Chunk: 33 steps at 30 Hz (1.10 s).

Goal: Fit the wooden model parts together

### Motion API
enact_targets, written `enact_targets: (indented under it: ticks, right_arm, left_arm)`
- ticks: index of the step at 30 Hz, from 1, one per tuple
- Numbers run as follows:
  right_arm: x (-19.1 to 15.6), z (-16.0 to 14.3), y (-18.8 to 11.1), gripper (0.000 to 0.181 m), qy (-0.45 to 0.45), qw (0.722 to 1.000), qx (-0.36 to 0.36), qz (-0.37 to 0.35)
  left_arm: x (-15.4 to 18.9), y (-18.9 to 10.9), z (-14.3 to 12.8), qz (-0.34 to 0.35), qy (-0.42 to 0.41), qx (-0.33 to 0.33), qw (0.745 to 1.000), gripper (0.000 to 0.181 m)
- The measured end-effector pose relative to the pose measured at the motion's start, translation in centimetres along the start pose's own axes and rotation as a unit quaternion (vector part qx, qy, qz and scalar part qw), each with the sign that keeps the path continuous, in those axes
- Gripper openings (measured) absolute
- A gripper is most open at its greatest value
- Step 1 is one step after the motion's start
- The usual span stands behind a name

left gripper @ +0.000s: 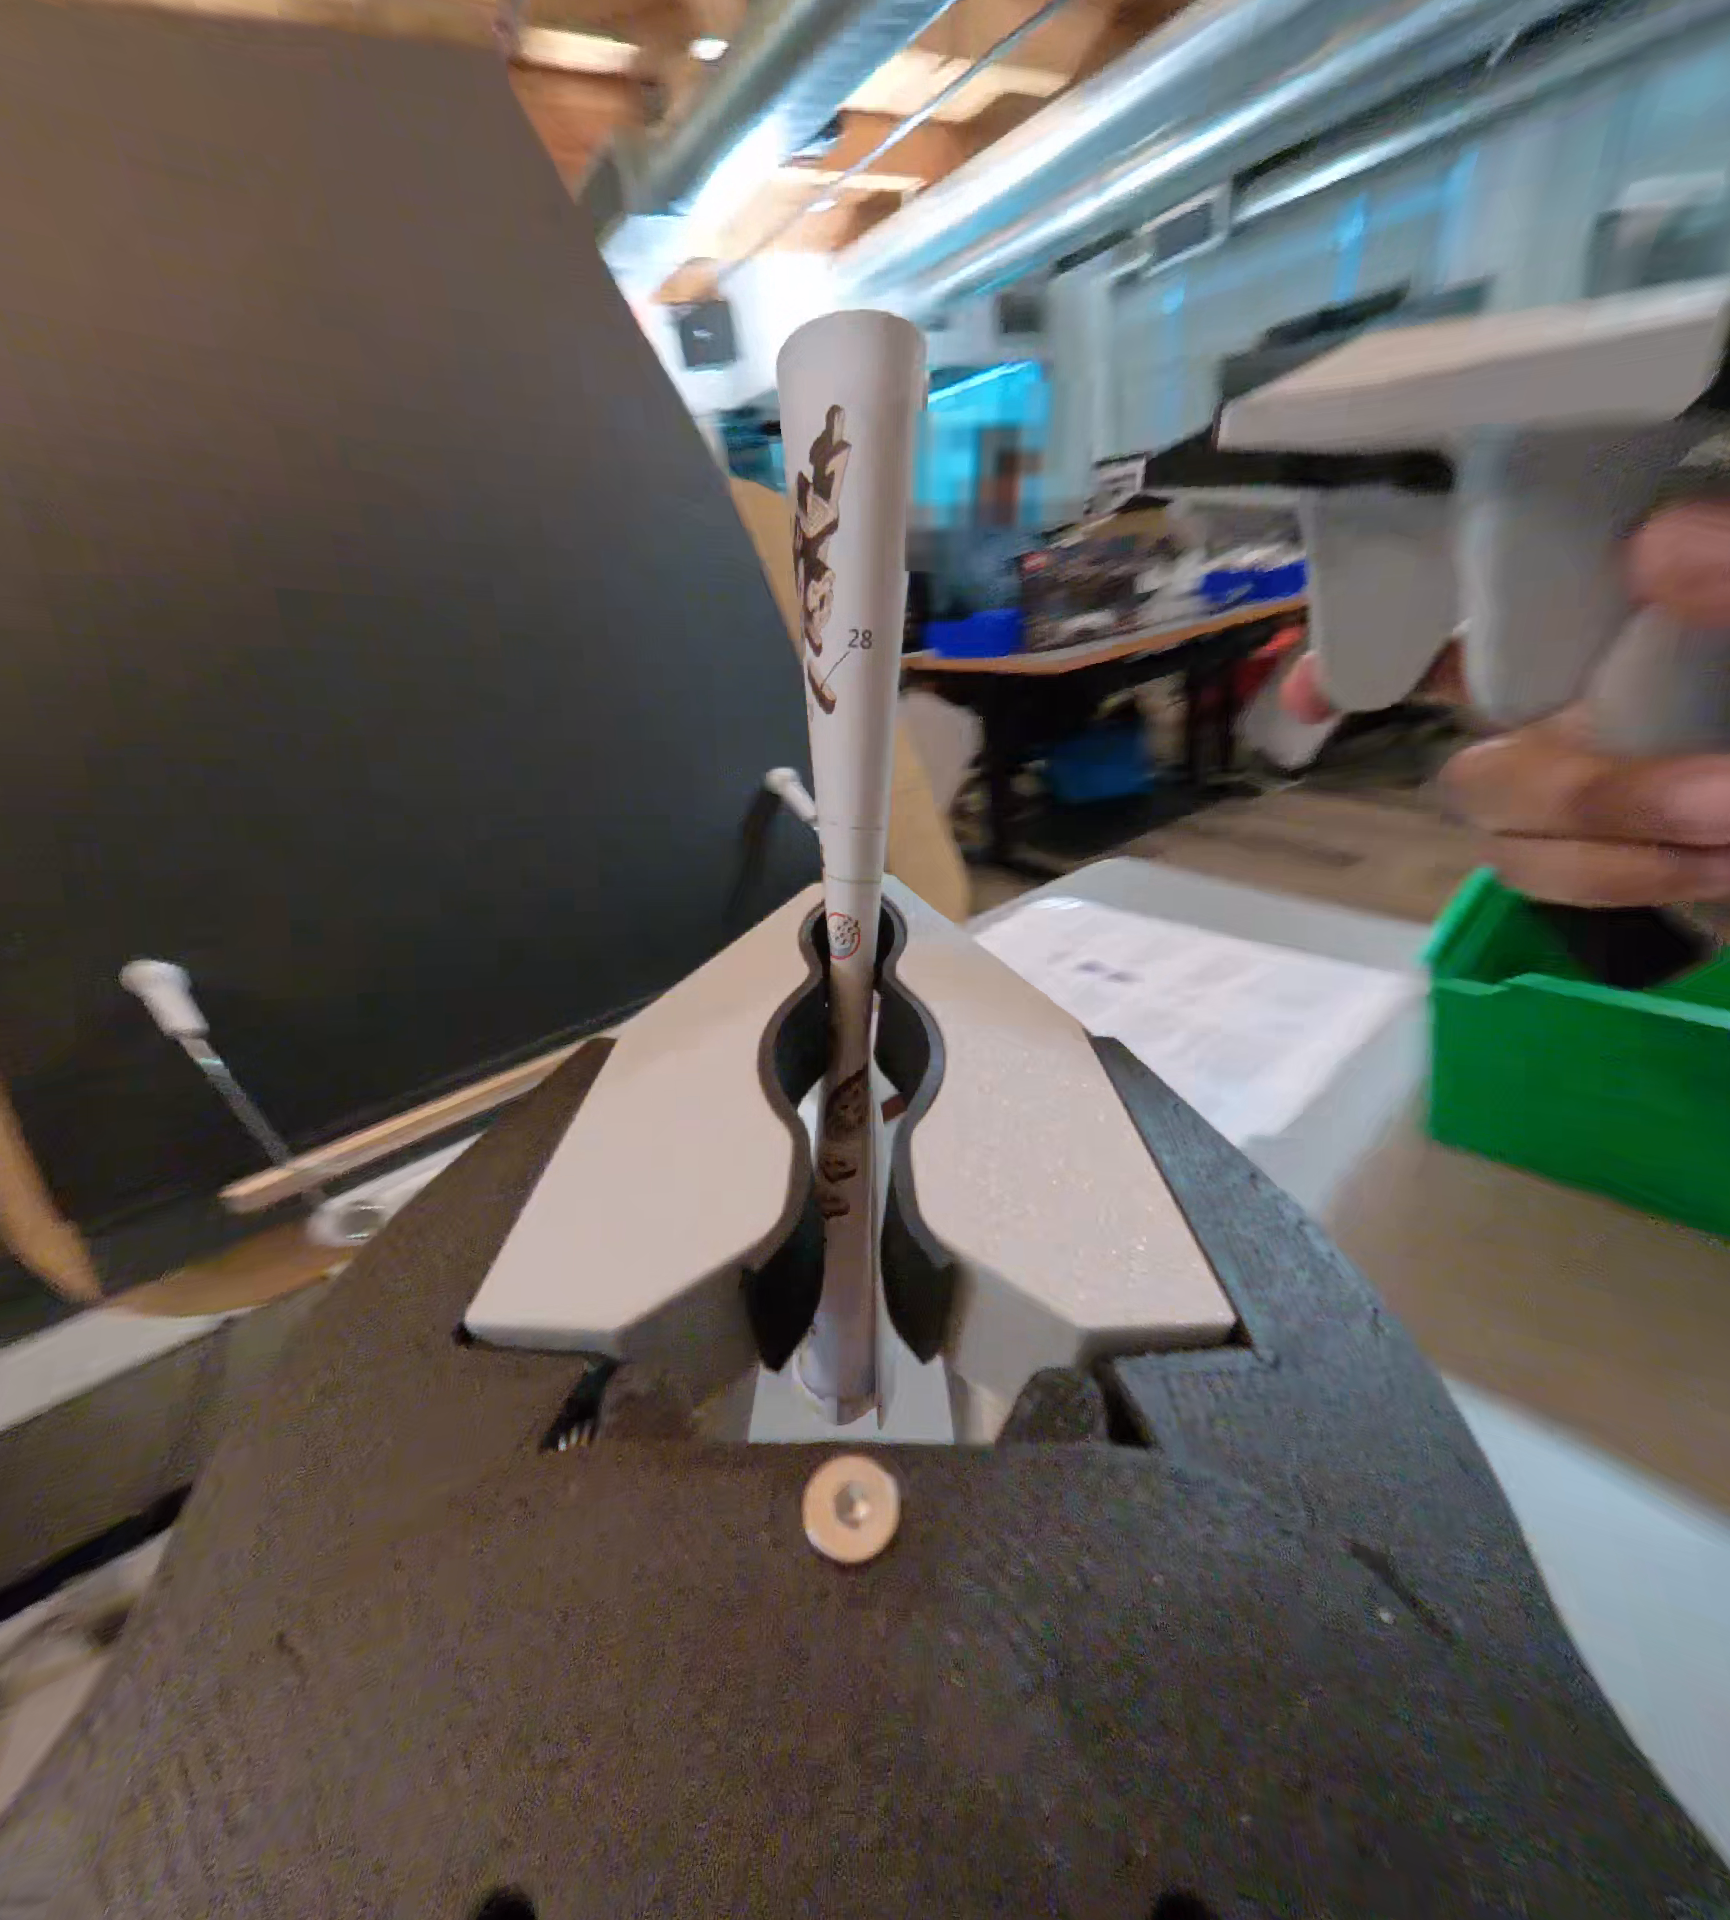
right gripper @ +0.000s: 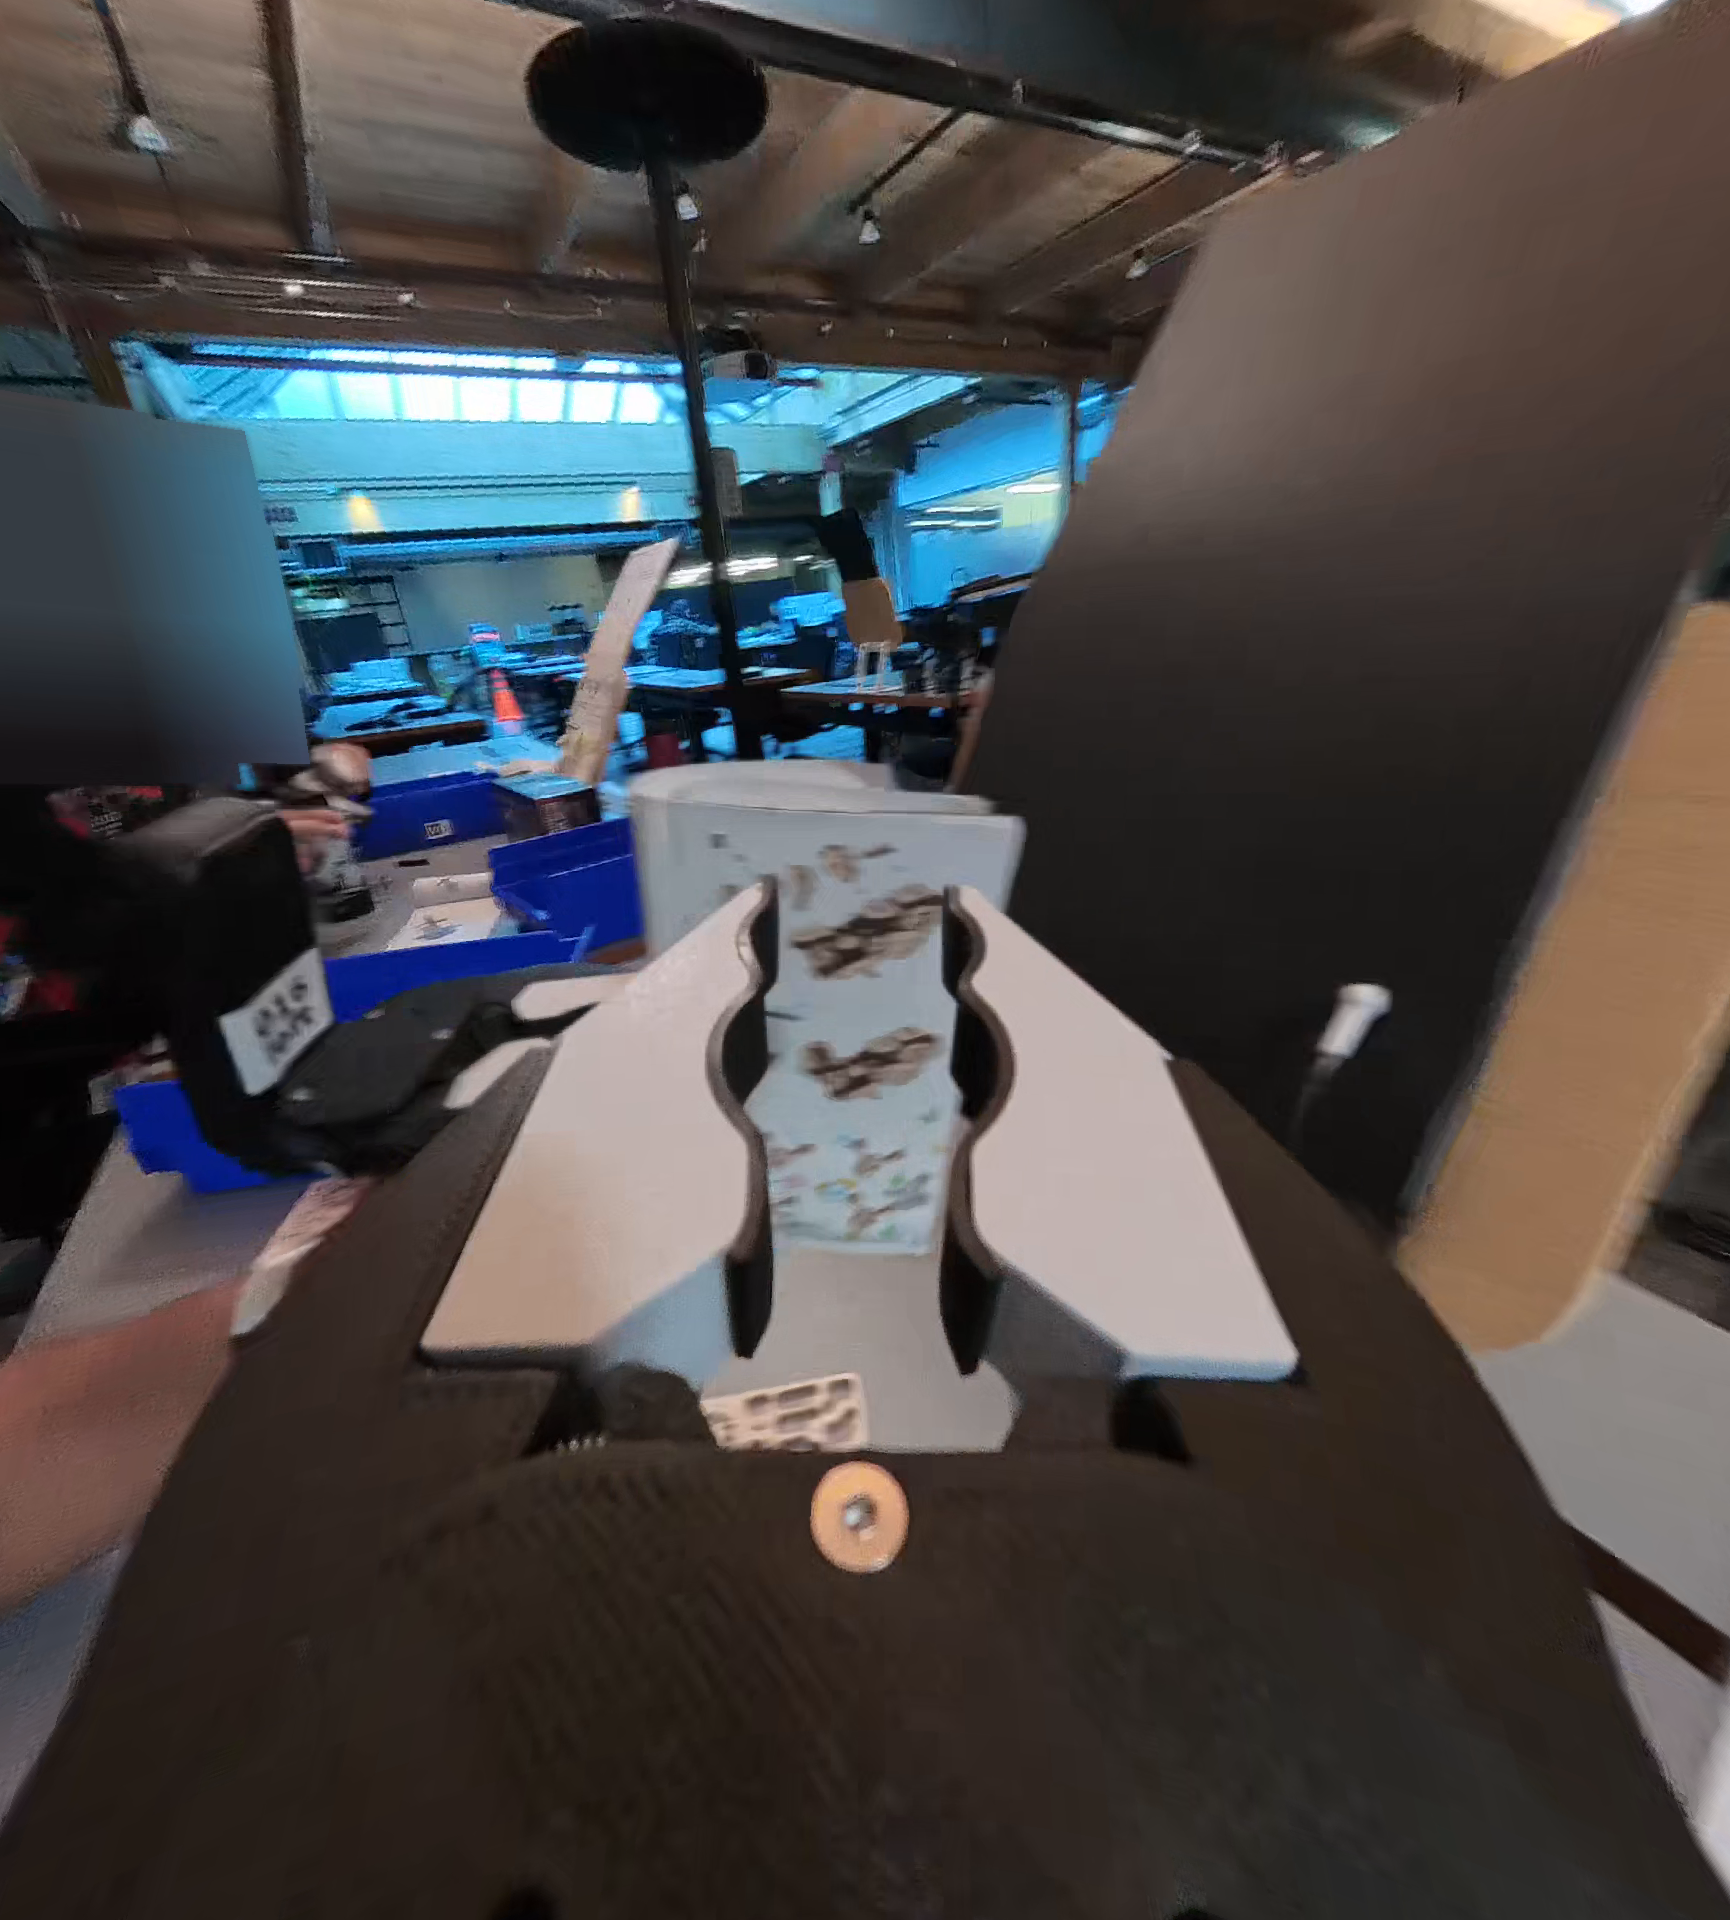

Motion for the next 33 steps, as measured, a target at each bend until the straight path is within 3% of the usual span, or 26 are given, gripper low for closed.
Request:
enact_targets:
  ticks: [2, 7, 13, 16, 20, 24, 27, 33]
  right_arm:
    - [-1.9, -1.3, 1.5, 0.029, 0.023, 0.999, -0.019, 0.028]
    - [-4.9, -4.1, 3.6, 0.03, 0.005, 0.996, -0.091, 0.025]
    - [-4.7, -4.6, 3.8, 0.029, -0.039, 0.994, -0.102, -0.027]
    - [-4.5, -4.6, 3.7, 0.014, -0.022, 0.995, -0.092, -0.022]
    - [-4.3, -4.7, 3.7, 0.001, 0.018, 0.996, -0.089, -0.006]
    - [-4.4, -4.6, 3.8, 0.0, 0.032, 0.995, -0.092, 0.011]
    - [-4.1, -4.2, 3.6, 0.0, 0.001, 0.996, -0.091, 0.001]
    - [-2.9, -2.7, 2.5, 0.0, -0.052, 0.991, -0.119, 0.026]
  left_arm:
    - [0.5, 0.1, -0.2, 0.023, 0.056, -0.012, 0.998, 0.0]
    - [1.1, 0.2, -0.7, 0.045, 0.101, -0.036, 0.993, 0.0]
    - [2.6, 0.3, -0.7, 0.065, 0.193, -0.037, 0.978, 0.0]
    - [3.4, 0.3, -0.8, 0.081, 0.25, -0.034, 0.964, 0.0]
    - [3.1, 0.2, -0.6, 0.078, 0.232, -0.03, 0.969, 0.0]
    - [3.2, 0.1, -0.9, 0.084, 0.259, -0.021, 0.962, 0.004]
    - [3.5, 0.1, -0.9, 0.055, 0.252, -0.005, 0.966, 0.023]
    - [2.6, -0.6, 0.8, -0.05, 0.079, 0.052, 0.994, 0.046]
Point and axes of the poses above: each gripper's, where its closed fingertips meet, y out along the fingers, z out of its top, x = y × z across the jaws, the point moved 10 cm from there along -y, back along the fingers, and after that the axes turned 13 degrees about x, right-handed, at the moved point
